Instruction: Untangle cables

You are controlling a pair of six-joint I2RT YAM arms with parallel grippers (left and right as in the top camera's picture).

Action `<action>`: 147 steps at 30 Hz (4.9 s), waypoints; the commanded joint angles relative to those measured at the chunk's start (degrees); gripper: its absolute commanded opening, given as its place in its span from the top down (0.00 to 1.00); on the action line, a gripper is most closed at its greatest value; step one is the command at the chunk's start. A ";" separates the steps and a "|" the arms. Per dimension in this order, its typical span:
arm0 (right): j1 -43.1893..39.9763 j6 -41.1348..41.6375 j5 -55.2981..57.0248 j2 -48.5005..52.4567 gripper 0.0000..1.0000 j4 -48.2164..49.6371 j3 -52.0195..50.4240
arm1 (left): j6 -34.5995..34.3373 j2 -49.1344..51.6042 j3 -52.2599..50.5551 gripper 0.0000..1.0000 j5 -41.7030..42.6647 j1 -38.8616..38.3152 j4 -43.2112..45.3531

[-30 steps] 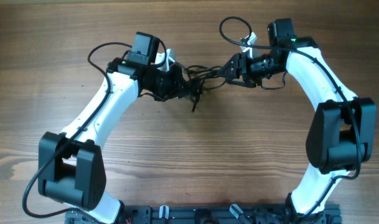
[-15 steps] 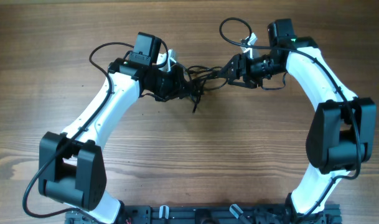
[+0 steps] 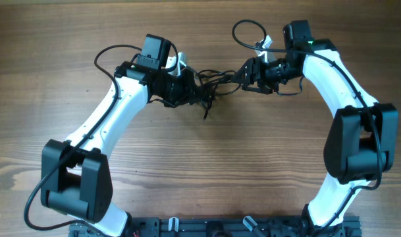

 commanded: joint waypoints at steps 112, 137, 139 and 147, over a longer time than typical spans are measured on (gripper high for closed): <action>19.23 4.70 17.03 -7.54 0.96 11.74 0.00 | 10.12 0.17 0.42 0.96 33.14 17.81 3.17; 20.50 1.92 11.67 -21.11 0.93 7.23 -0.09 | 11.98 0.17 0.39 0.83 7.17 16.72 -5.40; 20.50 4.92 15.23 -21.03 0.93 7.21 -0.09 | 15.96 0.17 0.39 0.75 9.33 15.45 -6.38; 20.48 6.21 16.48 -21.03 0.93 7.52 -0.09 | 22.95 0.17 0.39 0.52 22.97 12.92 -3.82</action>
